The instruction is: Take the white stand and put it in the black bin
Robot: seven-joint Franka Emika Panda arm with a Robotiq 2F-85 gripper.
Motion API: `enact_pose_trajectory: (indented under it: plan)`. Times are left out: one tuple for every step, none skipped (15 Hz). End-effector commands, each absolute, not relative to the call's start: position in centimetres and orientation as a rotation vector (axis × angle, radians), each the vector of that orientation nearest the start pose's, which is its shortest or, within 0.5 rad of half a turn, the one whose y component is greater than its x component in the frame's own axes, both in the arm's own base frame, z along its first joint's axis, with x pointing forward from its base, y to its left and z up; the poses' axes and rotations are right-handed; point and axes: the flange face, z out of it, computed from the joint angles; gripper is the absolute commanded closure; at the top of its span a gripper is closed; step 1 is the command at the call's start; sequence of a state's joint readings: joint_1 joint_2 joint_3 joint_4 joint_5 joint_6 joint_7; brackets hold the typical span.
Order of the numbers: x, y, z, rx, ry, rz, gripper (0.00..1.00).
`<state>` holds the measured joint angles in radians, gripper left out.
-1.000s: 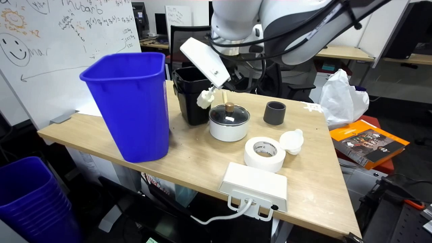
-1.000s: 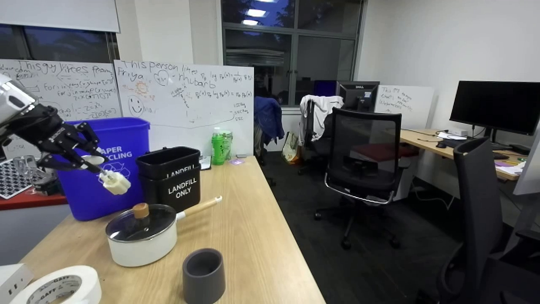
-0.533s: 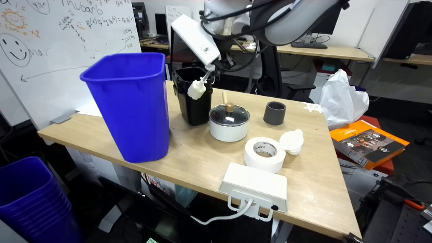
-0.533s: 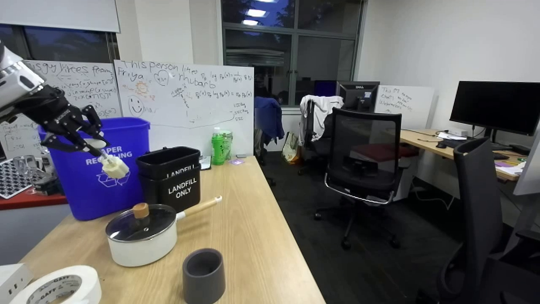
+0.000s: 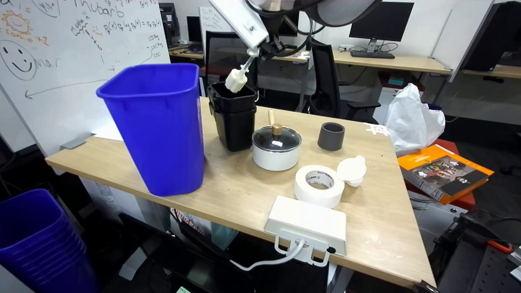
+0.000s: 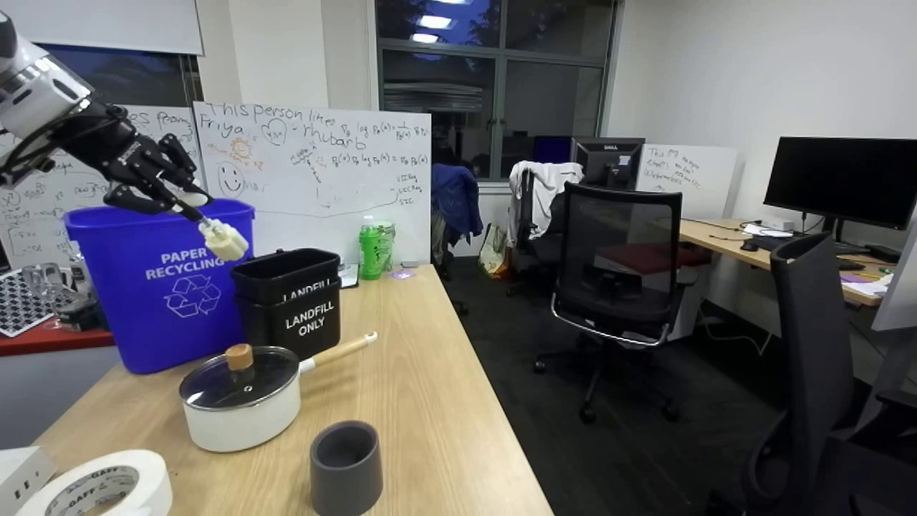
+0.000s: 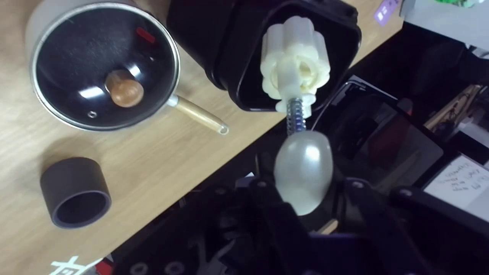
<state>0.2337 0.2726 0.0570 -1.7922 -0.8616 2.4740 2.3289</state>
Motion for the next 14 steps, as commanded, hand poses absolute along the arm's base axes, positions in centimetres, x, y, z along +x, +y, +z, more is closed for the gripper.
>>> enact_pose_trajectory:
  plan:
    - [64.7,17.7,43.2,-1.972,1.835,-1.187,0.92]
    - [65.0,17.3,42.4,-1.935,1.84,-1.204,0.92]
    - [65.2,17.1,41.5,-1.901,1.853,-1.222,0.92]
    - [65.5,17.1,40.3,-1.876,1.862,-1.228,0.92]
    - [65.8,17.2,39.1,-1.855,1.853,-1.251,0.92]
    - [67.6,16.9,40.4,-1.865,1.848,-1.264,0.92]
    - [67.9,17.1,39.5,-1.882,1.841,-1.264,0.92]
    - [68.7,17.1,39.5,-1.881,1.832,-1.275,0.92]
    - [69.4,17.4,39.5,-1.87,1.83,-1.279,0.92]
    - [69.9,17.7,39.3,-1.865,1.82,-1.285,0.86]
    - [70.2,18.3,39.0,-1.861,1.812,-1.277,0.42]
    - [70.4,18.8,38.5,-1.861,1.811,-1.259,0.41]
    - [70.2,19.5,37.7,-1.873,1.805,-1.238,0.36]
    - [70.2,19.9,37.2,-1.885,1.793,-1.236,0.33]
